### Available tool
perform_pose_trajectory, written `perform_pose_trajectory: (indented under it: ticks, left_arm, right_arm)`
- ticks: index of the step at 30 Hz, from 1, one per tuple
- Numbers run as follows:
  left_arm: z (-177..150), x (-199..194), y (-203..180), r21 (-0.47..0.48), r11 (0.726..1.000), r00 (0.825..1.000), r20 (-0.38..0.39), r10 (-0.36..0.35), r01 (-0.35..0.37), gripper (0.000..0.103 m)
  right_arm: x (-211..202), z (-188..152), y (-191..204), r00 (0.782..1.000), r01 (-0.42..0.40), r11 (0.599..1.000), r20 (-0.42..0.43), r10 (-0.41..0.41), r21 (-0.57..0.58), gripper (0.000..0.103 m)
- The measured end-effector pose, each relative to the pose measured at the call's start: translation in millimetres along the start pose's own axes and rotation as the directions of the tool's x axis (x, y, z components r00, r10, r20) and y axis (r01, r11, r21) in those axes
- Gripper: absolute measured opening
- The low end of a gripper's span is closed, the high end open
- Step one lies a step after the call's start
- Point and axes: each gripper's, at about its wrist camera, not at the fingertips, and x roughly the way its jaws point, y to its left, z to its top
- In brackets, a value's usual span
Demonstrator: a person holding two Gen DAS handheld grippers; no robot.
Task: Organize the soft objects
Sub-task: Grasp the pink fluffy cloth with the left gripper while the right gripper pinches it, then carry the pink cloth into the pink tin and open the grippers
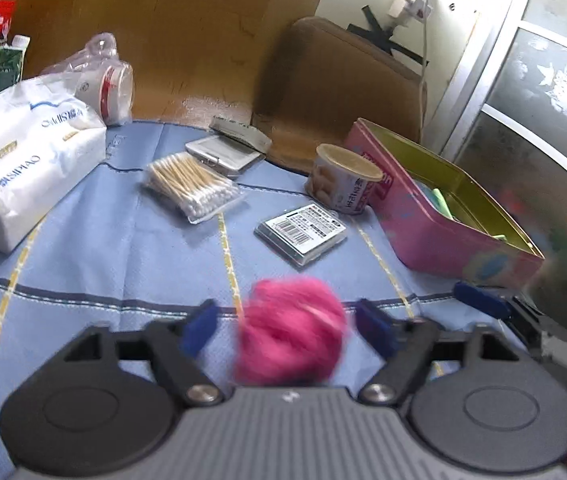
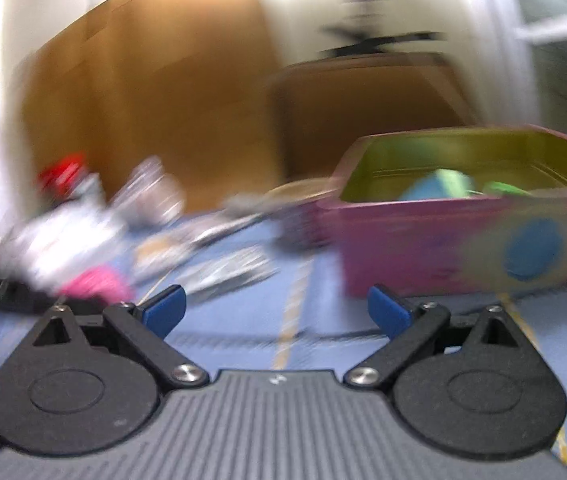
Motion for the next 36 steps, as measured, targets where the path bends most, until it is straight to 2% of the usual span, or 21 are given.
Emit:
perform_pose_trajectory:
  ticks: [2, 5, 7, 9, 11, 14, 17, 22, 24, 25, 26, 27, 29, 32, 36]
  left_arm:
    - [1.1, -13.1, 3.8, -0.012, 1.0, 0.999, 0.031, -0.009, 0.009, 0.096]
    - [9.9, -28.0, 12.4, -0.039, 0.999, 0.997, 0.071, -0.017, 0.02, 0.096]
    - [14.3, -33.0, 18.1, -0.049, 0.999, 0.997, 0.076, -0.015, 0.019, 0.09]
    - [14.7, -33.5, 19.6, -0.054, 0.998, 0.998, 0.052, -0.034, 0.036, 0.08]
    - [12.7, -28.4, 19.6, -0.055, 0.997, 0.998, 0.024, -0.056, 0.057, 0.074]
    - [5.5, -27.3, 20.0, -0.046, 0.997, 0.998, 0.004, -0.064, 0.064, 0.073]
    - [3.0, -26.2, 23.2, -0.062, 0.997, 0.999, 0.001, -0.051, 0.051, 0.075]
    - [5.0, -25.9, 26.1, -0.072, 0.996, 0.999, 0.003, -0.048, 0.048, 0.077]
    - [3.3, -22.4, 24.4, -0.063, 0.997, 0.999, -0.01, -0.051, 0.051, 0.071]
    - [2.7, -18.6, 24.5, -0.065, 0.996, 0.998, -0.021, -0.056, 0.055, 0.067]
    - [1.8, -14.1, 24.5, -0.069, 0.996, 0.997, -0.036, -0.064, 0.061, 0.053]
    - [0.6, -7.8, 24.0, -0.075, 0.994, 0.995, -0.064, -0.082, 0.077, 0.043]
    - [-1.7, -4.7, 19.9, -0.069, 0.996, 0.996, -0.062, -0.069, 0.065, 0.044]
    - [4.3, -8.9, 6.7, -0.024, 0.997, 0.996, -0.042, -0.08, 0.079, 0.044]
    - [21.7, -6.1, -25.7, 0.07, 0.991, 0.994, -0.008, -0.109, 0.11, 0.044]
  right_arm:
    - [-3.2, -4.4, 18.9, 0.999, -0.035, 0.992, -0.015, 0.034, -0.119, 0.099]
    - [-1.5, -6.0, 39.1, 0.997, -0.08, 0.972, -0.034, 0.074, -0.219, 0.099]
    - [3.2, -3.3, 46.1, 0.993, -0.116, 0.966, -0.055, 0.106, -0.23, 0.099]
    - [9.0, -0.7, 52.3, 0.987, -0.154, 0.963, -0.083, 0.139, -0.22, 0.096]
    - [13.1, 0.6, 56.8, 0.976, -0.2, 0.96, -0.121, 0.178, -0.198, 0.09]
    - [11.5, -0.9, 66.0, 0.962, -0.255, 0.949, -0.148, 0.23, -0.184, 0.09]
    - [10.1, 0.6, 78.0, 0.957, -0.274, 0.938, -0.156, 0.245, -0.21, 0.09]
    - [20.9, 5.7, 89.4, 0.957, -0.265, 0.94, -0.18, 0.229, -0.213, 0.09]
    - [27.2, 7.1, 92.0, 0.956, -0.262, 0.942, -0.193, 0.223, -0.21, 0.089]
    - [30.0, 7.1, 93.3, 0.955, -0.26, 0.942, -0.199, 0.219, -0.212, 0.089]
    - [32.6, 6.5, 94.7, 0.954, -0.26, 0.942, -0.206, 0.216, -0.215, 0.087]
    - [36.7, 5.9, 95.8, 0.952, -0.262, 0.941, -0.218, 0.215, -0.215, 0.084]
    - [48.6, 3.7, 95.5, 0.936, -0.282, 0.94, -0.269, 0.226, -0.191, 0.056]
    - [44.0, 4.1, 91.0, 0.948, -0.258, 0.949, -0.236, 0.213, -0.179, 0.053]
    - [21.8, 7.3, 82.8, 0.983, -0.167, 0.962, -0.11, 0.145, -0.218, 0.053]
